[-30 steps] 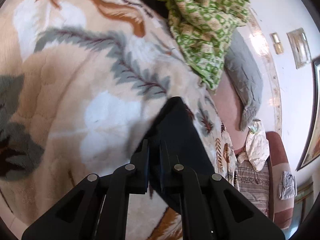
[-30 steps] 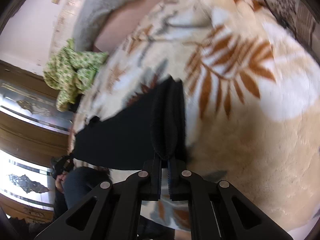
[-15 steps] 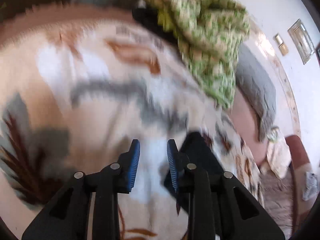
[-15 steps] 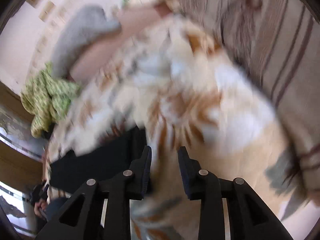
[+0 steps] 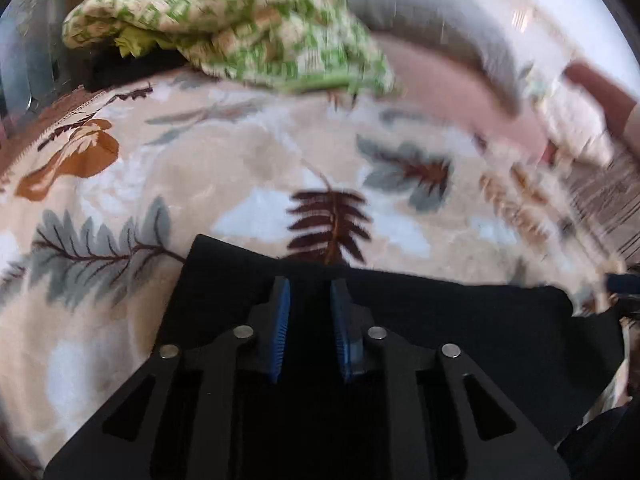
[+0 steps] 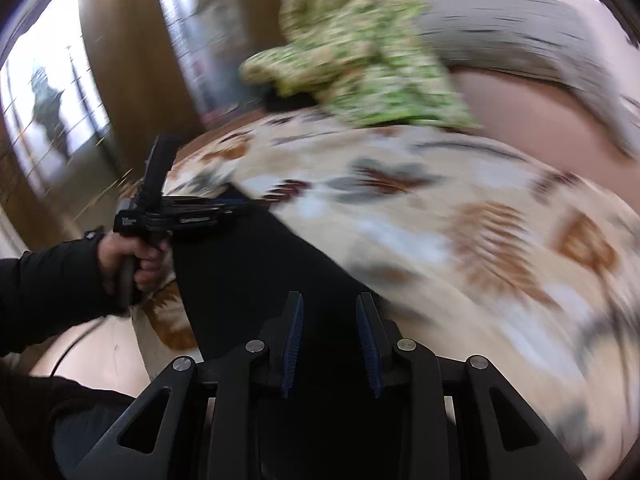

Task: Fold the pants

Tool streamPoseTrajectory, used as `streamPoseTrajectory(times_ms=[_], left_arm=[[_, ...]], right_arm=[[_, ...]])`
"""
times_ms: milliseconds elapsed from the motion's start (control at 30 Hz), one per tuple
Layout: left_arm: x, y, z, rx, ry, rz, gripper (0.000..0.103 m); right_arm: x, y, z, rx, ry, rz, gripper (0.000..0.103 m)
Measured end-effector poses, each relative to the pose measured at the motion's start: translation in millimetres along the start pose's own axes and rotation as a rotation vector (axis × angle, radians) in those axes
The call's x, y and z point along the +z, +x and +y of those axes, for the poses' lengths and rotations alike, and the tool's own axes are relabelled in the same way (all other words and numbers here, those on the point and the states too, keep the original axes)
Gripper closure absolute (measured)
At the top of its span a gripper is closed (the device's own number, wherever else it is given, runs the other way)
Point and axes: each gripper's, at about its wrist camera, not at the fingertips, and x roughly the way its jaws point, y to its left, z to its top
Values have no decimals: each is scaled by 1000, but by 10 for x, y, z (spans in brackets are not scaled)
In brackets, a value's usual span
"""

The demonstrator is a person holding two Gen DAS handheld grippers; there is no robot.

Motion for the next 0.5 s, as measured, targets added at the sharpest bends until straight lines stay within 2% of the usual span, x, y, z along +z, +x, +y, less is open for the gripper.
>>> streamPoseTrajectory(times_ms=[67,100,133,167,267,367,433,500], left_arm=[[-39,-38,31,-10,-11,-22,85],[-42,-40,24,-8,-12,-27,85],[-59,-38,24,-11,-16,-34,85],[-72,-39,31,-18,-22,-41,85],[-87,-41,77,-45,-43,-50,85],[-83,-32,99,-72,-69,-57,85],[-88,-39,127,-91,-83,-64,85],[-94,-38,156,-110,-98,-67,85]], right_arm=[[133,396,96,111,-52,47,76],[144,539,96,120,-71,78,77],[121,800,96,99,-92,168,80],[49,1046,18,58,-83,254,78],[-16,1066,-264,179,105,183,77],[21,1053,-213,181,93,184,76],[183,1029,-102,144,43,211,75],[408,988,11,115,30,176,72]])
